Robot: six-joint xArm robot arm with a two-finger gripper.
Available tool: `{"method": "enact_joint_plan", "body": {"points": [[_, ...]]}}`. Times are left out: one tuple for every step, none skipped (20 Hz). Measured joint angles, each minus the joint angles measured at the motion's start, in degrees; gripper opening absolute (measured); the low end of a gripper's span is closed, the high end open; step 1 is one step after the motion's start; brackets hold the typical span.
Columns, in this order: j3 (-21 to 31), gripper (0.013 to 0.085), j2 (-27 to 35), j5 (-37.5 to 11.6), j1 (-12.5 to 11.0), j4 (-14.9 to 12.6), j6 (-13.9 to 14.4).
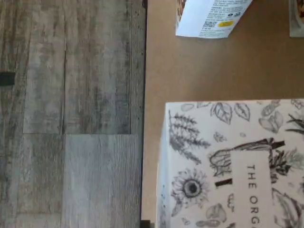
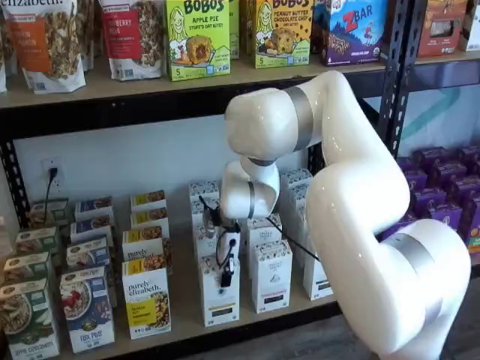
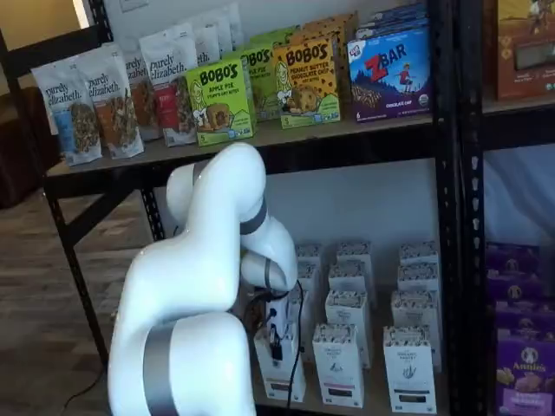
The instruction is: Pick up the white box with a yellow strip in the middle, on the bottom shelf, the fourth box from the left
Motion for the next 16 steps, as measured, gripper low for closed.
{"method": "enact_joint_plan", "body": {"points": [[-0.1,0.065,0.1,0.0,0.0,0.0,0.1],[-0.2,0.065,0.1,0.0,0.1,0.0,0.1],[-0.3,0.065,0.2,-0.1,0.1,0.0,0.1],[-0.4,0.065,0.3,-0.1,0.2,0.2,0.0],[-0.5,0.065,0.4,0.0,0.2,0.2,0.0],[-0.7,0.065,0.5,0.2,0.3,0.3,0.0],[-0.9,0.061,0.6,0.3,0.3,0.3,0.0],[-1.0,0.061,0.6,0.5,0.3,0.3,0.1],[-1.1,0.057,0.7,0.6,0.3,0.4,0.1],[-1.2,0.057,0.8,0.7,0.4,0.5,0.0],[-1.3,0.053,0.8,0.7,0.4,0.5,0.0],[-1.4,0.053,0.8,0.8,0.4,0.5,0.0],[-1.5,0.049,0.8,0.9,0.4,0.5,0.0],[-1.4,0.049,0.8,0.8,0.4,0.6,0.0],[-1.2,0.049,0.8,0.2,0.5,0.7,0.0],[-1.1,0.049,0.8,0.0,0.6,0.6,0.0]]}}
